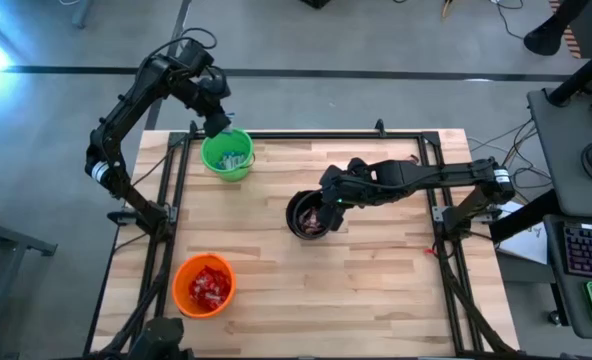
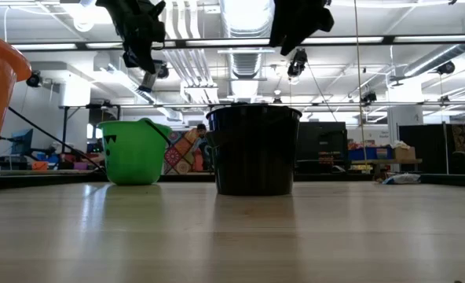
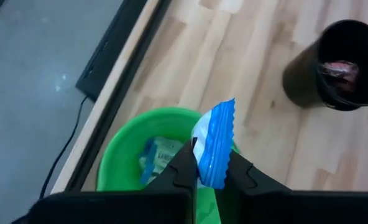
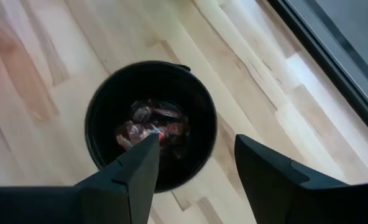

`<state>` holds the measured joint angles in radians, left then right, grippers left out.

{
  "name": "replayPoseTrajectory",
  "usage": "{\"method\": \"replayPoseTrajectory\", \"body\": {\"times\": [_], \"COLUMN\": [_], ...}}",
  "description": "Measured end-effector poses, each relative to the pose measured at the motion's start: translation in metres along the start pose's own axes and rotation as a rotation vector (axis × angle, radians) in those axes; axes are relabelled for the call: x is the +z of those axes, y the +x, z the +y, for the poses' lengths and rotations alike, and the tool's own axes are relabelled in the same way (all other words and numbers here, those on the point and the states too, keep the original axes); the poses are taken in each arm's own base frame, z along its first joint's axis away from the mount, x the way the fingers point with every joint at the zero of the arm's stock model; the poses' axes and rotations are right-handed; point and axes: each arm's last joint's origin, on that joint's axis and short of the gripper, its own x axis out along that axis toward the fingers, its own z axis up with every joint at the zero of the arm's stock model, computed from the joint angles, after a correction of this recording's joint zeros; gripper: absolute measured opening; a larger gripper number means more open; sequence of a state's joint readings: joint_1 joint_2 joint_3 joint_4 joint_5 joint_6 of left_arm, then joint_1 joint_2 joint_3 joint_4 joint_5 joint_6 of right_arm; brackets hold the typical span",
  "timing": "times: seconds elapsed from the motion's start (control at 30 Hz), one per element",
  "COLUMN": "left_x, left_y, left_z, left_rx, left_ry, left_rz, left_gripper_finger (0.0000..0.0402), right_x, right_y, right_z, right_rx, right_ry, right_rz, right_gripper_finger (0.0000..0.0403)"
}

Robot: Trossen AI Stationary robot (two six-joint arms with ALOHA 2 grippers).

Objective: Sort candy
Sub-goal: Put the bottom white chocolate into the green bucket, then put the brown chocolate into the black bucket

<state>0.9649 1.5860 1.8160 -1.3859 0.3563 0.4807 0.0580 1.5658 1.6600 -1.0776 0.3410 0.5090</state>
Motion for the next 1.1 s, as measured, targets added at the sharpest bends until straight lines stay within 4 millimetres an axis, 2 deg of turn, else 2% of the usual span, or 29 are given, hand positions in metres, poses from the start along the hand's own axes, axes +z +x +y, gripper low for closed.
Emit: {"method": "replayPoseTrajectory", "body": {"times": [0.23, 0.7, 0.93, 1.1], "left_x": [-0.002, -0.001, 0.006, 0.011], "left_y": [0.000, 0.000, 0.002, 0.007], "left_z": [0.004, 0.002, -0.011, -0.022], "left_rx": [0.110, 0.072, -0.198, -0.220], "left_ry": [-0.048, -0.080, -0.051, 0.016], "left_rz": [0.053, 0.032, -0.091, -0.092], "left_gripper_finger": [0.0049, 0.0116, 0.0120, 0.0119], "right_x": [0.001, 0.004, 0.006, 0.001], "right_y": [0.001, 0.004, 0.011, 0.032], "right_z": [-0.003, -0.013, -0.042, -0.071], "right_rx": [-0.015, -0.071, -0.226, -0.318], "right_ry": [-0.001, 0.013, 0.134, 0.220], "right_rz": [0.007, -0.004, 0.049, 0.139], "right_gripper_finger": [0.0203, 0.0203, 0.0203, 0.0203]}}
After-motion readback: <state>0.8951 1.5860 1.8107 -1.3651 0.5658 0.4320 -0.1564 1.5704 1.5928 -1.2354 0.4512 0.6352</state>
